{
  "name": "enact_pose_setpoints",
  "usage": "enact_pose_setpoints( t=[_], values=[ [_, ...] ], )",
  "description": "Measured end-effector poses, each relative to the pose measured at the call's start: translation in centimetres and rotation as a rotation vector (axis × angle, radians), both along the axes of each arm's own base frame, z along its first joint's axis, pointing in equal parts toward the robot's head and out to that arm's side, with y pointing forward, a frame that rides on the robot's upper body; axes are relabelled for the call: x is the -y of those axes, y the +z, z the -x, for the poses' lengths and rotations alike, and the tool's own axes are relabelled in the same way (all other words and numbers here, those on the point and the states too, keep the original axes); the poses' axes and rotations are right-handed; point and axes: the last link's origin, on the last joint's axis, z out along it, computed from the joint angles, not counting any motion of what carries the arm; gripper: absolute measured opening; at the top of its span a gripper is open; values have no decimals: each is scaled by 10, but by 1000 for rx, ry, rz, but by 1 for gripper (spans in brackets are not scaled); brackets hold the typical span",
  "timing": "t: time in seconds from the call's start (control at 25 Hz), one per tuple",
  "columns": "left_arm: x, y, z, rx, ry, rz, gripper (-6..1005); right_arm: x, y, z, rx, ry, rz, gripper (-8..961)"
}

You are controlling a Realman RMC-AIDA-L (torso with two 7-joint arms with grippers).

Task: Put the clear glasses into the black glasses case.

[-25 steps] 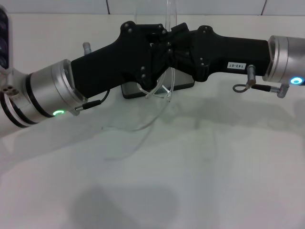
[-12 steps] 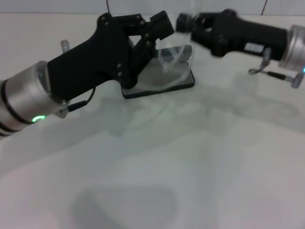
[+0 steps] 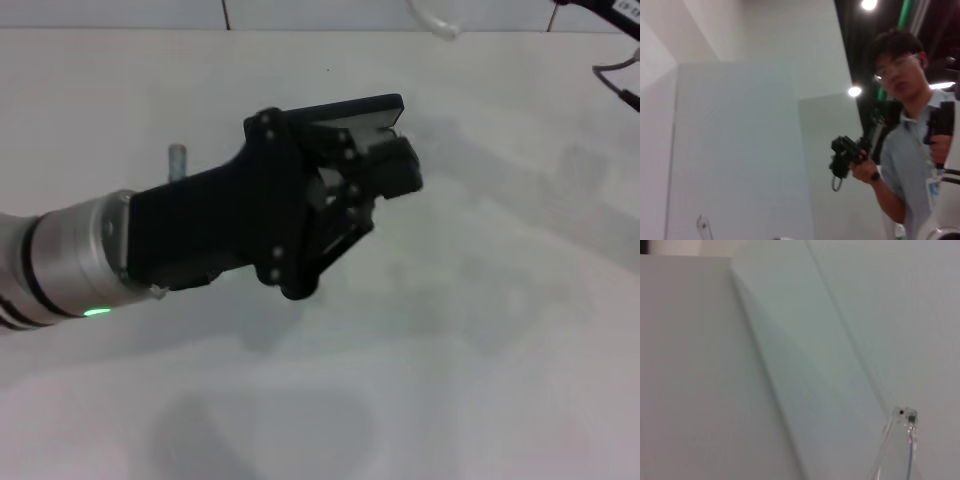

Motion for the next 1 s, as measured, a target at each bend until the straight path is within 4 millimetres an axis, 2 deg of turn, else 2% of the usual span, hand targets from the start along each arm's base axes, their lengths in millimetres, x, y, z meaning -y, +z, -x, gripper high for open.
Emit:
enact_pose_setpoints(
  t=[0.28, 0.72, 1.0],
  values=[
    [-3, -4, -6, -13, -19, 5, 49, 16, -20, 21, 25, 139, 104, 115],
    [-8, -8, -7, -28, -1, -3, 49, 27, -42, 35, 97, 242, 174, 118],
    [-13, -10, -5, -50, 37, -6, 49, 33, -46, 38, 142, 307, 182, 120]
  ],
)
